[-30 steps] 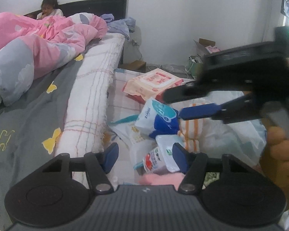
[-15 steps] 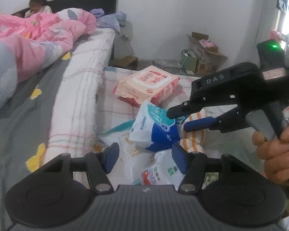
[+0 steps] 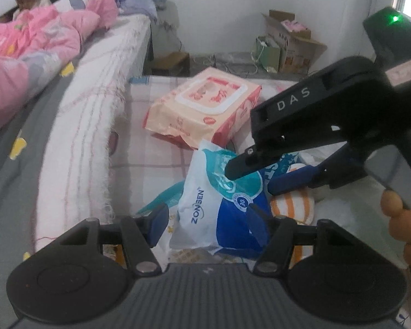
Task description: Organize soft objects
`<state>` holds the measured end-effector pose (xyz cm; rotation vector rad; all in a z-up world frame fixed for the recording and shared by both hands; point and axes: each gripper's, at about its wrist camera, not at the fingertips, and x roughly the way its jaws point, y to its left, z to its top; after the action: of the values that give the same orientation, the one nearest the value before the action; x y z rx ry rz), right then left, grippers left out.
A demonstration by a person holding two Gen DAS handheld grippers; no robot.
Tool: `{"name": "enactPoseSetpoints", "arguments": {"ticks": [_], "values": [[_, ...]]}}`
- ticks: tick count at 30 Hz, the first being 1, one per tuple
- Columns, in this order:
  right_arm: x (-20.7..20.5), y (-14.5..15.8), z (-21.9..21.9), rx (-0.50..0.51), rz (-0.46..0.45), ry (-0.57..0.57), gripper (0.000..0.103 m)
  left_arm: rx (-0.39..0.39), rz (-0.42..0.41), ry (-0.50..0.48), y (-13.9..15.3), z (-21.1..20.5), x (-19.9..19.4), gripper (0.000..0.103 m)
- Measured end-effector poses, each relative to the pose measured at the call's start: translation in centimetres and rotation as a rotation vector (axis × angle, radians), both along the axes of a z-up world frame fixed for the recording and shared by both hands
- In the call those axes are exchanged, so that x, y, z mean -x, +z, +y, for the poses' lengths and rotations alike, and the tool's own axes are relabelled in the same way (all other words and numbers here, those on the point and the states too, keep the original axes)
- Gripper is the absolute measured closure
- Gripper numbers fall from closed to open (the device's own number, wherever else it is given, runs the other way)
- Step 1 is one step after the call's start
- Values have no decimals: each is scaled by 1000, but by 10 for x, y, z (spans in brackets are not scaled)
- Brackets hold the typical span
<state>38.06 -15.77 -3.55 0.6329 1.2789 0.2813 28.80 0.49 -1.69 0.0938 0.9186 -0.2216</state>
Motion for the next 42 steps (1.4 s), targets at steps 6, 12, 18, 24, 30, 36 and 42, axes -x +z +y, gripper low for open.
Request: {"name": "enactPoseSetpoints", "arguments": {"ticks": [6,12,18,24,30,36,42], "values": [[-20,-12,8,6,45,6,42,31,43,16,-9,1,-12,38],[-27,-21,7,-101,53,-10,38,67,55,19,-12,13,-8,40],[-22,-19,12,-86,-6,21,39,104,79,41,-11,22,-14,40],[-28,-26,18,-65,1,27,36,124,88,59,-16,20,-21,44],[-28,-30,20,-112,-43,15,38,140,88,85,-16,20,-22,50],[-22,-27,10,-168,-65,-16,51,138,66,99,-5,21,-17,55],[-19,-22,7,-181,-53,-16,53,167,86,92,1,24,-10,58]]}}
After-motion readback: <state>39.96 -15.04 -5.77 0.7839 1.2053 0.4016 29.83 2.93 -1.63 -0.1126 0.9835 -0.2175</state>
